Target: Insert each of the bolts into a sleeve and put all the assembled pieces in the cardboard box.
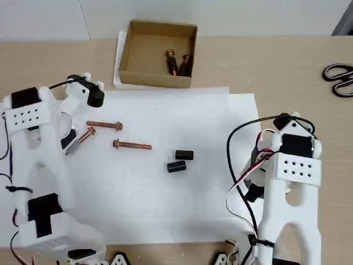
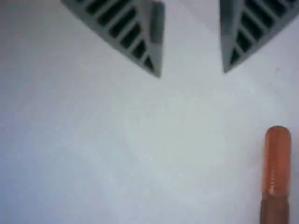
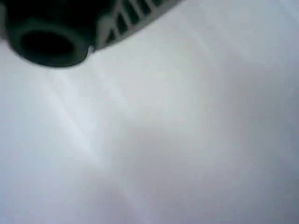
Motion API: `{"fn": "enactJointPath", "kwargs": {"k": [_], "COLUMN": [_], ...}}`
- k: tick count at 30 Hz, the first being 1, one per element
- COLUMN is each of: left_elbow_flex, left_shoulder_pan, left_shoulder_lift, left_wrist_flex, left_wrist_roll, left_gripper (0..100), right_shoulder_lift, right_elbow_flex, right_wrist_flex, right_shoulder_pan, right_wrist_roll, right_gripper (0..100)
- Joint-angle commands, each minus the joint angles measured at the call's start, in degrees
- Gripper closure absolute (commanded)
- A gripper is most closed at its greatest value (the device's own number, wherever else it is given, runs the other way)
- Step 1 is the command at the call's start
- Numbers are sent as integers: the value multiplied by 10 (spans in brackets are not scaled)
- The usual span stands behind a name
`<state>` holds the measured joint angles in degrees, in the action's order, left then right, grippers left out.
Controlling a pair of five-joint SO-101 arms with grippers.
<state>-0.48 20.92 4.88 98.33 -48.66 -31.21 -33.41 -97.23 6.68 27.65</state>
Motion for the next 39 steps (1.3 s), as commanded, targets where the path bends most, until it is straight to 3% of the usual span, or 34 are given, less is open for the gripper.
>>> {"fn": "enactJointPath", "kwargs": {"k": [1,11,28,39], "left_elbow_flex": [-30,-45,-367,-378], "left_shoulder_pan": [-4,-5,-47,-46], "left_shoulder_lift": [-3,98,324,368], "left_wrist_flex": [20,-36,21,20], "left_wrist_roll": [-23,-52,-56,-62], "left_gripper": [910,907,905,878], "right_shoulder_lift": [-17,-17,-15,-13], "right_elbow_flex": [2,1,0,0], "right_wrist_flex": [15,14,13,16], "right_shoulder_pan": [6,6,7,7], "right_wrist_roll": [-4,-4,-2,-2], "right_gripper": [997,997,997,997]}}
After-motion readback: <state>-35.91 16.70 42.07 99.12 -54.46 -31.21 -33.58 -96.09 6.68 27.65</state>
